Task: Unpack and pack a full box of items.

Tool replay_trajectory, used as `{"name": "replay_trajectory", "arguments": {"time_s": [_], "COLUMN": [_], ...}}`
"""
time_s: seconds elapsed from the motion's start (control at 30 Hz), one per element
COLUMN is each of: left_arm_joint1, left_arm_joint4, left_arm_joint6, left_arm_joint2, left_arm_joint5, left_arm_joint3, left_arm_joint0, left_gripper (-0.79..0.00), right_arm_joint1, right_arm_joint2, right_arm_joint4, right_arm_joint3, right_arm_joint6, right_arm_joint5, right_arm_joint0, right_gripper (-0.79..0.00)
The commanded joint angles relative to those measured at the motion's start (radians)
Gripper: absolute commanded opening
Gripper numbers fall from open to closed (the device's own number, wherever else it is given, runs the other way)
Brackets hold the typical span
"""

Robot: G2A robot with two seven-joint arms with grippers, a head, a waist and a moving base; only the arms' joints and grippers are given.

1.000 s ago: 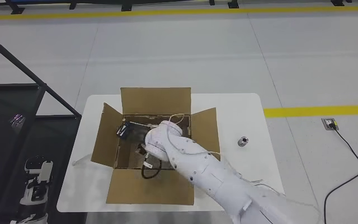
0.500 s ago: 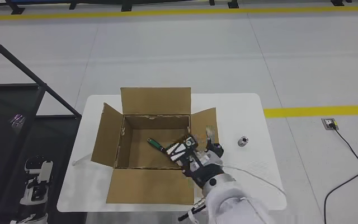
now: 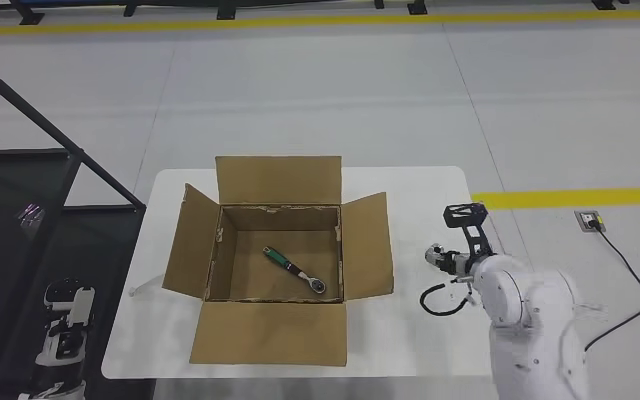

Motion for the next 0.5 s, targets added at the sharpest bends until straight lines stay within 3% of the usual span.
{"name": "replay_trajectory", "arguments": {"time_s": [0.0, 0.17, 0.47], "left_arm_joint1": [0.0, 0.0, 0.0], "left_arm_joint4": [0.0, 0.0, 0.0], "left_arm_joint6": [0.0, 0.0, 0.0], "left_arm_joint2": [0.0, 0.0, 0.0], "left_arm_joint5": [0.0, 0.0, 0.0], "left_arm_joint3": [0.0, 0.0, 0.0], "left_arm_joint0": [0.0, 0.0, 0.0], "left_gripper": [0.0, 0.0, 0.0], "right_arm_joint1": [0.006, 0.02, 0.031], "right_arm_joint2": [0.034, 0.053, 0.007], "right_arm_joint4": [0.072, 0.111, 0.072], "right_arm_joint3": [0.091, 0.264, 0.503], "right_arm_joint6": [-0.04, -0.067, -0.095], "right_arm_joint5": [-0.042, -0.105, -0.071], "right_arm_joint0": [0.023, 0.105, 0.248], "right_gripper": [0.0, 0.0, 0.0]}}
